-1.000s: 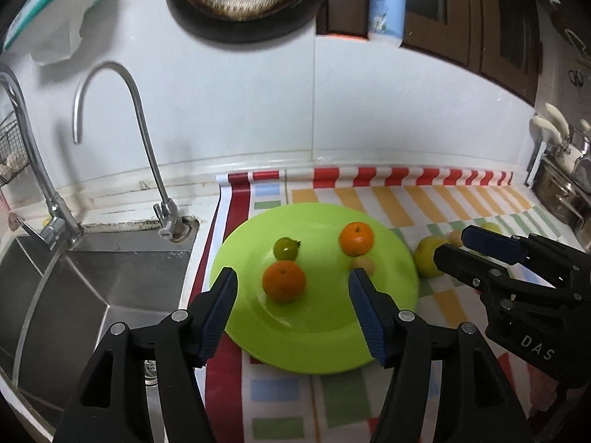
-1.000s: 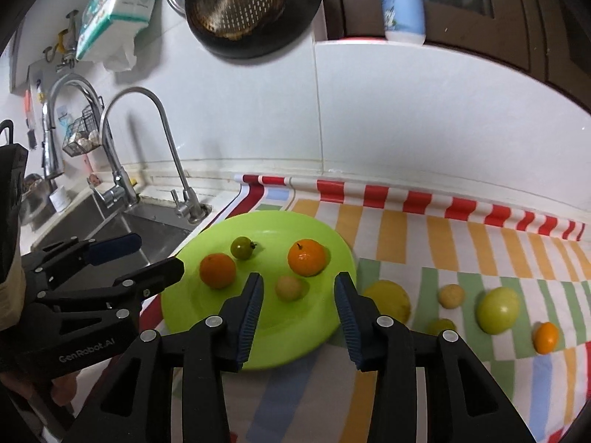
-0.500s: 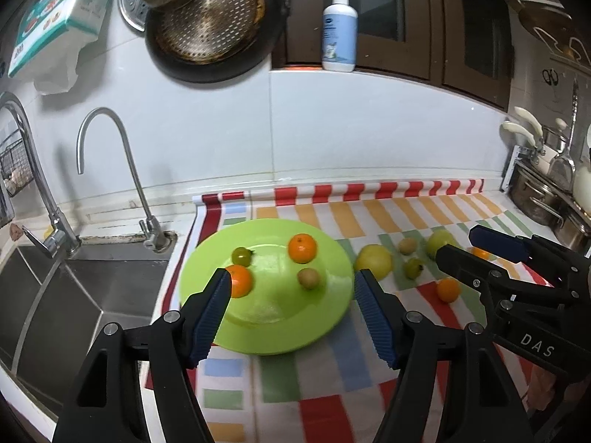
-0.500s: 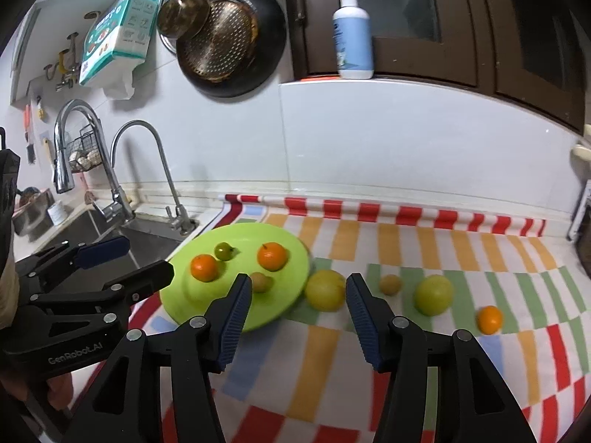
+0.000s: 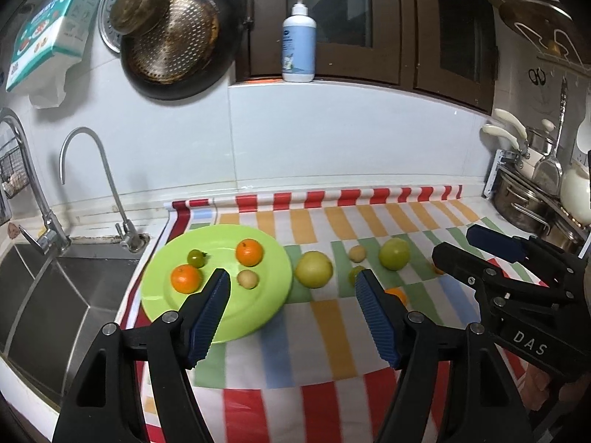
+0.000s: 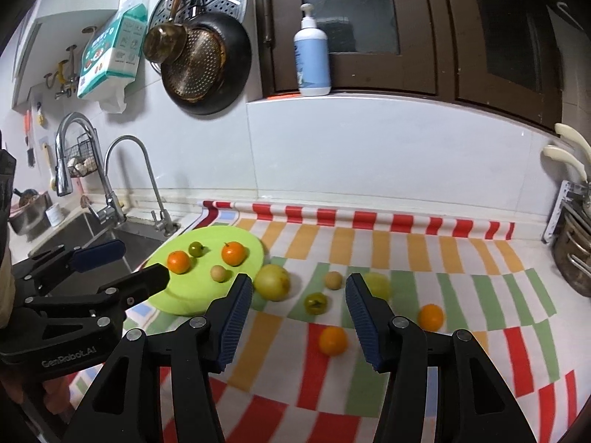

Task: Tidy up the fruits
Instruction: 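Withdraw both open tools from the plate, then move both open tools toward the remaining mandarins on the cloth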

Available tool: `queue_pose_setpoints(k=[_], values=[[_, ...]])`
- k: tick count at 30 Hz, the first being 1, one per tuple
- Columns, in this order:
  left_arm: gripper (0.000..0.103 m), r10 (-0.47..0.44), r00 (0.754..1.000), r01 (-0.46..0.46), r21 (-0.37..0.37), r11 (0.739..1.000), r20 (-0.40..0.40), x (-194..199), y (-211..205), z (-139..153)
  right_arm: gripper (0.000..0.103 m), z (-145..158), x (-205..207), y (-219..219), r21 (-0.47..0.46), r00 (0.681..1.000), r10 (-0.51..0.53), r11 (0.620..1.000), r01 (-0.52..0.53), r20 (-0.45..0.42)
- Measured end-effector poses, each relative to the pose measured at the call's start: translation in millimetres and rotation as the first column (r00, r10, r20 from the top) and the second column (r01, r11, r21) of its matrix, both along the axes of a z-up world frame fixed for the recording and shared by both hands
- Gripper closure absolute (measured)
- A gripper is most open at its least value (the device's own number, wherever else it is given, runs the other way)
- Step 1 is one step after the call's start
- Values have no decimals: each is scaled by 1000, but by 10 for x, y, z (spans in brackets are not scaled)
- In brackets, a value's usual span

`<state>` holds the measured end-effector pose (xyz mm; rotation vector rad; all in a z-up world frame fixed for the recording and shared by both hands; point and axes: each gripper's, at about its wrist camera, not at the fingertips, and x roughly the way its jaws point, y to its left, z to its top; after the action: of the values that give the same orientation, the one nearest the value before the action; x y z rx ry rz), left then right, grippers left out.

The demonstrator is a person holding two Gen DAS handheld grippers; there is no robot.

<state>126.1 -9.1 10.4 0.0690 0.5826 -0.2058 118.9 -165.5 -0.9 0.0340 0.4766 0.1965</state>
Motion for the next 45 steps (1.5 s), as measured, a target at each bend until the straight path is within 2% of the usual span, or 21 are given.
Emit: queue_pose_setpoints(k=[12, 27, 36, 45], values=[[33, 36, 999, -37, -32, 999, -35, 3, -516, -137, 49, -83, 43, -507, -21, 1000, 11, 1000, -11, -23], [34, 83, 993, -86, -36, 996, -82, 207, -976, -405, 49, -344, 348, -956, -50, 997, 21, 998, -24, -72], [34, 44, 988, -42, 12, 999, -146, 391, -1188, -635, 49, -626, 572, -1170, -15, 990, -10, 1000, 8, -141], [34, 23, 972, -17, 29, 999, -234, 600, -1300, -936, 49, -901, 808, -1260, -5, 974, -28, 1000, 28, -224]])
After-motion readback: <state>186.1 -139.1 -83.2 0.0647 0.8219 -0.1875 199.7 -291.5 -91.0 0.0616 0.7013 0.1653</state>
